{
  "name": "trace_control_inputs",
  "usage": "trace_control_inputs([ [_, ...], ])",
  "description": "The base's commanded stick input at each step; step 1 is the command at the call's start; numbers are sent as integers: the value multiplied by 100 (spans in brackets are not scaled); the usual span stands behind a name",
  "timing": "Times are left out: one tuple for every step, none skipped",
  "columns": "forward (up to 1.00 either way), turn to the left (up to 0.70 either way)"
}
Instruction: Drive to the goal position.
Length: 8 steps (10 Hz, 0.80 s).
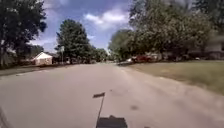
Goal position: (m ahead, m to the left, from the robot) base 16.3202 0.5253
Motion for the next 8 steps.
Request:
trace_control_inputs([
  [100,0],
  [100,0],
  [100,0],
  [100,0],
  [100,0],
  [100,0],
  [100,-8],
  [100,-28],
])
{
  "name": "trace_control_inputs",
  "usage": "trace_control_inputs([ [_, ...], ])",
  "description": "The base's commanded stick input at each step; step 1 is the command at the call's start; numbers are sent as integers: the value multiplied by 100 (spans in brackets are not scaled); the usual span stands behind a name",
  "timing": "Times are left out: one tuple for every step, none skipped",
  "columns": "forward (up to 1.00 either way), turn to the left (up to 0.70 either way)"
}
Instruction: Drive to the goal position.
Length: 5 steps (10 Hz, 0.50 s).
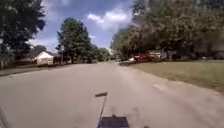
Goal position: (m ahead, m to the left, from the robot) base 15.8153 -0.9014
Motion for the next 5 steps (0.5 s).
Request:
trace_control_inputs([
  [100,-30],
  [100,-11],
  [100,-4],
  [100,0],
  [100,0],
])
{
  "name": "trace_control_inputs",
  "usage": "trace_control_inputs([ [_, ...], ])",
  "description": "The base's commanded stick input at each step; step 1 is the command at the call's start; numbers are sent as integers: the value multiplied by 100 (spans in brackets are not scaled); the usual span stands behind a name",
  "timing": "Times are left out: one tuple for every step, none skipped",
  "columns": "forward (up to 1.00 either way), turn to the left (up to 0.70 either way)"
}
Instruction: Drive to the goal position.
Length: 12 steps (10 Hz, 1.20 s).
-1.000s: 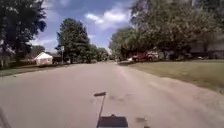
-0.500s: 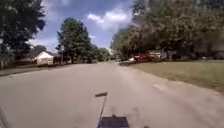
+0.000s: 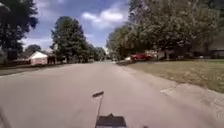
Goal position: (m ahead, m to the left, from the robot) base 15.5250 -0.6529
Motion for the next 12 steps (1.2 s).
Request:
trace_control_inputs([
  [100,0],
  [100,0],
  [100,0],
  [100,0],
  [100,0],
  [100,0],
  [100,0],
  [100,0],
  [100,0],
  [100,0],
  [100,0],
  [100,0],
])
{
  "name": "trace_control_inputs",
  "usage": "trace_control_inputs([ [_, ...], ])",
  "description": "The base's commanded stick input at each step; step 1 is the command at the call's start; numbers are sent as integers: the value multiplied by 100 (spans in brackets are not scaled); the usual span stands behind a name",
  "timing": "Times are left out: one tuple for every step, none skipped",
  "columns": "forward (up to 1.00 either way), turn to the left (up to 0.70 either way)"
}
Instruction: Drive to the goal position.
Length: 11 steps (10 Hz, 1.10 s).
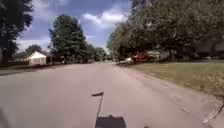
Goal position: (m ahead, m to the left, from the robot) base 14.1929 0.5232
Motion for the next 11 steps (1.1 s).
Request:
trace_control_inputs([
  [100,0],
  [100,0],
  [100,0],
  [100,0],
  [100,0],
  [100,0],
  [100,0],
  [100,0],
  [100,0],
  [100,0],
  [100,0],
])
